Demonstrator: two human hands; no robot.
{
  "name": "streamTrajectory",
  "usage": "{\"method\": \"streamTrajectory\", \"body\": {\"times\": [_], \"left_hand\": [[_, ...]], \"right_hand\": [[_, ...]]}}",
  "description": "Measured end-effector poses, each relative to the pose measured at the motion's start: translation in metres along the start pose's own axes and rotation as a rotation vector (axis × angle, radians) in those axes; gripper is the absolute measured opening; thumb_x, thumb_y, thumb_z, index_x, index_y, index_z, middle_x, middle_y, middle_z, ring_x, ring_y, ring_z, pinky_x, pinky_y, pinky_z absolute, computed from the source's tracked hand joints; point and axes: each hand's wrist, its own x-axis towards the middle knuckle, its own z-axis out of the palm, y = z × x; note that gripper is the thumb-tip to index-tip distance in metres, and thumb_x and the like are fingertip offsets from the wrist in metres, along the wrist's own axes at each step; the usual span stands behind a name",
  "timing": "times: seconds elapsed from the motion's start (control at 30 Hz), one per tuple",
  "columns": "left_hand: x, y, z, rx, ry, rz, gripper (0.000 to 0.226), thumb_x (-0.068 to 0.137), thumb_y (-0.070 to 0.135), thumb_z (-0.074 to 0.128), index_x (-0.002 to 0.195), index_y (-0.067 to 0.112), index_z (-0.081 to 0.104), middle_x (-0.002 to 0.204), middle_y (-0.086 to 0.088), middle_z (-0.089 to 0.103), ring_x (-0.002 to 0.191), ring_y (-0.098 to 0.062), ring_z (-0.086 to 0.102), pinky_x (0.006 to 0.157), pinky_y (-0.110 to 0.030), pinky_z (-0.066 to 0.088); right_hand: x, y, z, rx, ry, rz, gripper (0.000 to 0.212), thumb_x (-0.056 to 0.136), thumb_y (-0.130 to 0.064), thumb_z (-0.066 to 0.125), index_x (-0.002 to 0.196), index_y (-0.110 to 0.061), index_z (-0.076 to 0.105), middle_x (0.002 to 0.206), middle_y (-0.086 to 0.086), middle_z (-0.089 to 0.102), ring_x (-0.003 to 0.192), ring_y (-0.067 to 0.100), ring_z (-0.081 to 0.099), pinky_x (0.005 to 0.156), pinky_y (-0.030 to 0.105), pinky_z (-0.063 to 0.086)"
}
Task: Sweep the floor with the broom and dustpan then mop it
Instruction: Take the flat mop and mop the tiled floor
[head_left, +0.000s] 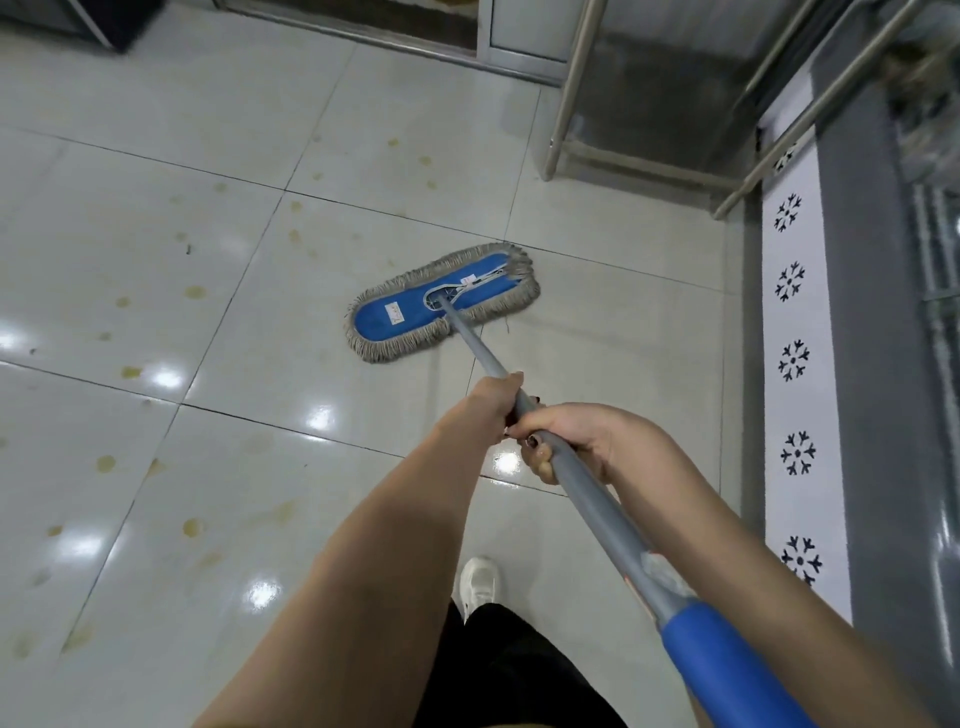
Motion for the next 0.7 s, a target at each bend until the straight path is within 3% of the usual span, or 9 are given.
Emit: {"method": "streamTrajectory", "body": {"times": [0.07, 0.2, 0.33, 0.47, 0.57, 0.7], "left_hand": [[0.008, 0.012, 0.001, 0.010, 0.010, -0.003, 0.033, 0.097, 0.032, 0.047, 0.073, 0.009, 0.048, 0.070, -0.006, 0.059, 0.075, -0.025, 0.058, 0.082, -0.037, 0.049], [0.026, 0.042, -0.002, -0.043, 0.010, -0.004, 0.031, 0.096, 0.032, 0.048, 0.074, 0.010, 0.049, 0.066, -0.004, 0.061, 0.075, -0.024, 0.059, 0.085, -0.038, 0.050], [0.046, 0.074, -0.010, -0.064, 0.007, -0.005, 0.032, 0.097, 0.034, 0.046, 0.077, 0.010, 0.049, 0.047, 0.000, 0.062, 0.050, -0.016, 0.060, 0.068, -0.027, 0.048], [0.076, 0.116, -0.018, -0.081, 0.012, 0.004, 0.034, 0.096, 0.036, 0.046, 0.077, 0.008, 0.052, 0.063, -0.003, 0.061, 0.071, -0.024, 0.060, 0.079, -0.034, 0.050], [0.093, 0.151, -0.031, -0.095, 0.019, 0.011, 0.034, 0.096, 0.036, 0.046, 0.075, 0.010, 0.053, 0.061, 0.000, 0.061, 0.056, -0.016, 0.058, 0.060, -0.024, 0.045], [0.107, 0.195, -0.041, -0.186, -0.015, 0.005, 0.030, 0.098, 0.032, 0.046, 0.079, 0.008, 0.049, 0.065, -0.002, 0.061, 0.046, -0.013, 0.060, 0.048, -0.019, 0.047]], "right_hand": [[0.003, -0.015, -0.002, -0.006, -0.010, -0.006, 0.026, 0.094, -0.009, 0.049, 0.069, -0.009, 0.042, 0.037, 0.001, 0.044, 0.023, 0.005, 0.039, 0.029, 0.011, 0.035], [0.011, -0.051, -0.005, -0.024, -0.019, 0.001, 0.026, 0.094, -0.010, 0.051, 0.069, -0.009, 0.044, 0.038, 0.001, 0.044, 0.024, 0.005, 0.040, 0.030, 0.011, 0.036], [0.019, -0.091, -0.003, -0.051, -0.018, 0.007, 0.028, 0.094, -0.010, 0.052, 0.067, -0.009, 0.045, 0.038, 0.000, 0.044, 0.024, 0.005, 0.040, 0.030, 0.012, 0.037], [0.029, -0.143, 0.000, -0.087, -0.003, 0.007, 0.030, 0.094, -0.009, 0.051, 0.066, -0.009, 0.043, 0.038, 0.000, 0.043, 0.024, 0.005, 0.039, 0.030, 0.012, 0.037], [0.036, -0.185, 0.006, -0.117, 0.004, 0.016, 0.029, 0.094, -0.010, 0.052, 0.066, -0.009, 0.043, 0.038, 0.001, 0.044, 0.024, 0.005, 0.040, 0.030, 0.012, 0.037], [0.039, -0.236, 0.013, -0.171, 0.040, 0.009, 0.028, 0.094, -0.011, 0.054, 0.068, -0.008, 0.044, 0.035, 0.002, 0.045, 0.024, 0.007, 0.041, 0.030, 0.011, 0.038]]}}
